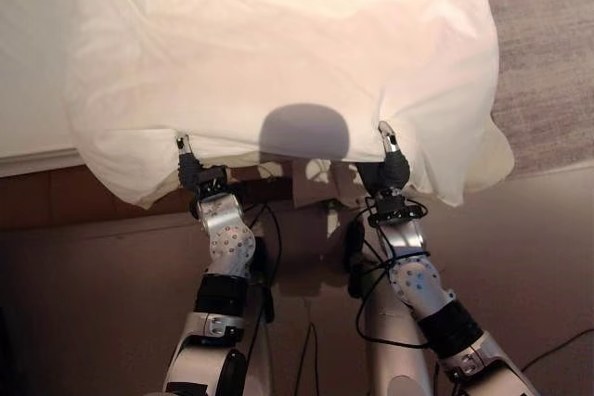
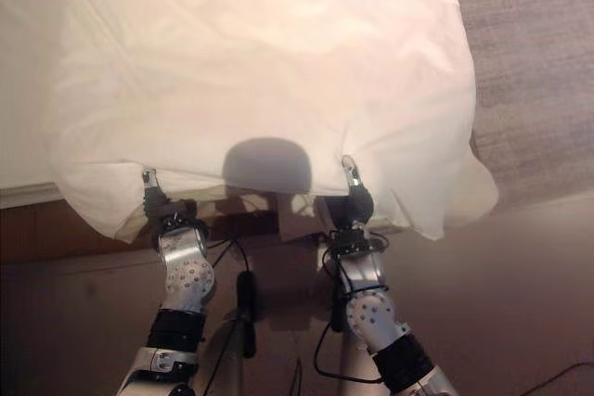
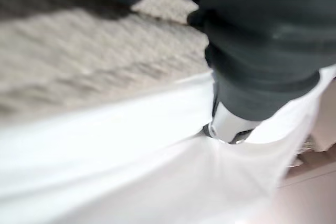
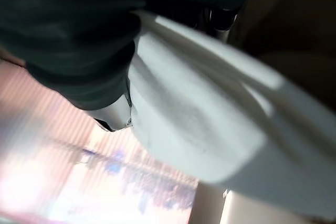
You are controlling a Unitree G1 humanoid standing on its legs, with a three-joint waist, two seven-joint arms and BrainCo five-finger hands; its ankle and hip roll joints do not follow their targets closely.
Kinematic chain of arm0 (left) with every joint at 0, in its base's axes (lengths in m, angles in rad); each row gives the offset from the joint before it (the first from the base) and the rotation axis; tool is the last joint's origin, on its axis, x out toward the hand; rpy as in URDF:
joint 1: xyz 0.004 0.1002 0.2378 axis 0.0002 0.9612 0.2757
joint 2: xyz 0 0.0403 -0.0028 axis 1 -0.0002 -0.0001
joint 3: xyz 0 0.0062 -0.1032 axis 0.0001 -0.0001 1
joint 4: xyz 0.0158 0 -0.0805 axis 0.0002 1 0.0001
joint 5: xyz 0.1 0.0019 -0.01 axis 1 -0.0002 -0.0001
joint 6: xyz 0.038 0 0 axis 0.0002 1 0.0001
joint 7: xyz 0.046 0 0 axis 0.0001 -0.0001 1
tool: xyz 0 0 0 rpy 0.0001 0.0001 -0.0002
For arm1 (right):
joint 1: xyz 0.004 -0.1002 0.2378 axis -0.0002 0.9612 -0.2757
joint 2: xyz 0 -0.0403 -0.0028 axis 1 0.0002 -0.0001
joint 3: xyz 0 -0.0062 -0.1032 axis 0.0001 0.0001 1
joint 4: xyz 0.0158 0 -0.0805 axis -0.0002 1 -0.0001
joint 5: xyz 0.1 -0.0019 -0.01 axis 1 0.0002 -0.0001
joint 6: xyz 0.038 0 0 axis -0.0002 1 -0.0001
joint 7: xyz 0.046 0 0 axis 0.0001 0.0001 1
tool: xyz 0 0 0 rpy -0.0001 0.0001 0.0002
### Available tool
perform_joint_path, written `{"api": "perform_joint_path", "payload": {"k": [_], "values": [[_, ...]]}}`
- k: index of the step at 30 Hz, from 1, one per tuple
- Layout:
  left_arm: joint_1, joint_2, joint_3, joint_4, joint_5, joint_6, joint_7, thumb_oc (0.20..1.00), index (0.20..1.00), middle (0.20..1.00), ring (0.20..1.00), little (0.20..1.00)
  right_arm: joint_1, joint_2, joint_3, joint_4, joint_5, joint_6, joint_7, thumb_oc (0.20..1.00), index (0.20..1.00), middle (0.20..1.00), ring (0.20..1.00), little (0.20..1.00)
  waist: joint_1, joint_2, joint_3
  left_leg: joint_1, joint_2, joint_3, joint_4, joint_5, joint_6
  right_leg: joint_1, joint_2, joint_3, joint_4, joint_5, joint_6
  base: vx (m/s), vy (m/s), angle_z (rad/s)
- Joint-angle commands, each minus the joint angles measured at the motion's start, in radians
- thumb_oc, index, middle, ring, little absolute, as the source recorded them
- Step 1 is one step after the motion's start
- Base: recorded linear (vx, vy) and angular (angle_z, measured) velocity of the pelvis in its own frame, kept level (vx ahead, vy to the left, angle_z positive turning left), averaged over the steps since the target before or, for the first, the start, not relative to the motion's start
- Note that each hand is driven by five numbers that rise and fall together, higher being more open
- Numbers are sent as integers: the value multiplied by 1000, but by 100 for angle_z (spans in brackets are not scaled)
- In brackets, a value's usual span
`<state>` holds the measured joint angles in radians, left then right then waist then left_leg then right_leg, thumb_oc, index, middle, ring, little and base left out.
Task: Make the bed
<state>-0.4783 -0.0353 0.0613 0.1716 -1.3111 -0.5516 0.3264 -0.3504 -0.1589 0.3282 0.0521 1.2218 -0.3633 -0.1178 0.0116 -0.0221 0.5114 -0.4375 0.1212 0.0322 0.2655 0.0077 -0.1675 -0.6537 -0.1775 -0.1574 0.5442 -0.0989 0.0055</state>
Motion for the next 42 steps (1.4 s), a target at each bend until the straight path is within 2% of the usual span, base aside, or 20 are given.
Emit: {"api": "perform_joint_path", "payload": {"k": [1,2,4,6,8,10,11,12,13,15,16,20,22,27,29,35,37,40,41,42], "values": [[103,165,250,-95,75,-149,-27,200,200,200,200,200,91,-65,-337,31,-37,-173,-65,200,200,200,200,200,1,-10,-114,-46,11,-86,-44,107,54,136,44,-9,-222,27,66,18,45,2],[103,164,250,-97,76,-149,-26,200,200,200,200,200,89,-65,-337,33,-37,-174,-64,200,200,200,200,200,2,-10,-113,-46,12,-84,-50,114,54,134,46,-8,-225,33,64,30,104,-4],[110,169,248,-104,80,-162,-31,200,200,200,200,200,85,-58,-348,74,-30,-181,-64,200,200,200,200,200,15,-12,-114,2,65,-136,-137,140,51,126,45,16,-210,35,78,7,196,-5],[111,175,248,-101,70,-169,-33,200,200,200,200,200,80,-65,-368,108,-47,-183,-81,200,200,200,200,200,30,-8,-115,38,81,-219,-204,149,46,115,43,47,-187,37,94,-10,340,-18],[109,174,237,-85,44,-169,-50,200,200,200,200,200,69,-78,-391,153,-37,-184,-74,200,200,200,200,200,34,4,-118,47,100,-226,-235,159,33,102,8,59,-174,44,117,-52,480,-18],[104,171,228,-65,21,-164,-68,200,200,200,200,200,60,-79,-403,160,-44,-184,-74,200,200,200,200,200,33,7,-117,47,77,-207,-194,135,39,112,-23,63,-180,64,138,-57,493,10],[89,174,190,-47,-1,-152,-107,200,200,200,200,200,70,-81,-412,153,-62,-182,-79,200,200,200,200,200,18,1,-116,24,20,-139,-77,27,62,141,-104,60,-225,122,179,-68,911,32],[101,171,162,-33,-9,-138,-129,200,200,200,200,200,85,-85,-430,167,-73,-174,-72,200,200,200,200,200,9,-2,-115,-29,-83,-108,80,-57,87,191,-179,78,-345,256,202,-72,931,43],[101,170,160,-33,-10,-138,-129,200,200,200,200,200,85,-86,-431,168,-74,-173,-73,200,200,200,200,200,10,-2,-116,-37,-87,-107,92,-61,91,192,-182,79,-353,263,205,-18,765,47],[132,175,142,-22,-18,-123,-138,200,200,200,200,200,56,-68,-421,219,-85,-181,-89,200,200,200,200,200,15,5,-138,-36,-123,-60,101,-109,131,230,-239,25,-484,389,217,14,625,11],[143,175,137,-22,-1,-115,-134,200,200,200,200,200,51,-63,-416,213,-108,-172,-96,200,200,200,200,200,17,9,-145,-40,-137,-36,119,-104,137,238,-247,-2,-512,398,208,1,683,-31],[179,175,125,-43,32,-84,-133,200,200,200,200,200,63,-43,-416,249,-95,-164,-74,200,200,200,200,200,6,16,-163,-23,-186,-21,90,-107,180,226,-88,75,-420,217,154,-33,491,-53],[200,161,115,-50,40,-68,-129,200,200,200,200,200,72,-28,-405,254,-90,-165,-70,200,200,200,200,200,10,10,-163,-4,-205,-3,39,-82,189,215,-3,43,-369,164,129,-48,292,-26],[222,133,67,-41,53,-37,-116,200,200,200,200,200,120,-38,-353,256,-140,-151,-45,200,200,200,200,200,-9,11,-171,71,-246,-21,-111,-24,190,195,178,114,-304,105,94,13,98,-7],[237,124,51,-41,65,-23,-108,200,200,200,200,200,138,-41,-341,242,-131,-151,-28,200,200,200,200,200,-18,13,-175,85,-254,-30,-133,-13,194,197,211,144,-305,100,82,51,-46,4],[265,97,37,-54,62,-21,-109,200,200,200,200,200,172,-84,-341,232,-168,-114,-7,200,200,200,200,200,-13,27,-205,77,-238,-24,-178,19,181,233,194,108,-386,116,79,32,-122,9],[271,78,17,-57,37,-11,-145,200,200,200,200,200,195,-103,-346,227,-193,-107,-3,200,200,200,200,200,-18,29,-191,52,-235,-16,-91,13,146,273,178,61,-408,101,64,22,-255,26],[280,62,12,-66,20,-18,-158,200,200,200,200,200,191,-110,-345,242,-179,-107,12,200,200,200,200,200,-9,20,-167,19,-245,-38,0,-8,128,280,167,45,-388,92,55,-27,-122,69],[285,56,13,-67,21,-18,-157,200,200,200,200,200,190,-109,-343,250,-176,-108,13,200,200,200,200,200,-6,13,-166,12,-237,-35,11,-12,131,283,162,40,-382,90,55,-8,-104,49],[290,49,18,-71,15,-21,-155,200,200,200,200,200,191,-105,-341,254,-173,-112,9,200,200,200,200,200,-8,6,-171,16,-194,-16,3,-15,135,281,154,32,-364,81,55,25,-84,26]]}}
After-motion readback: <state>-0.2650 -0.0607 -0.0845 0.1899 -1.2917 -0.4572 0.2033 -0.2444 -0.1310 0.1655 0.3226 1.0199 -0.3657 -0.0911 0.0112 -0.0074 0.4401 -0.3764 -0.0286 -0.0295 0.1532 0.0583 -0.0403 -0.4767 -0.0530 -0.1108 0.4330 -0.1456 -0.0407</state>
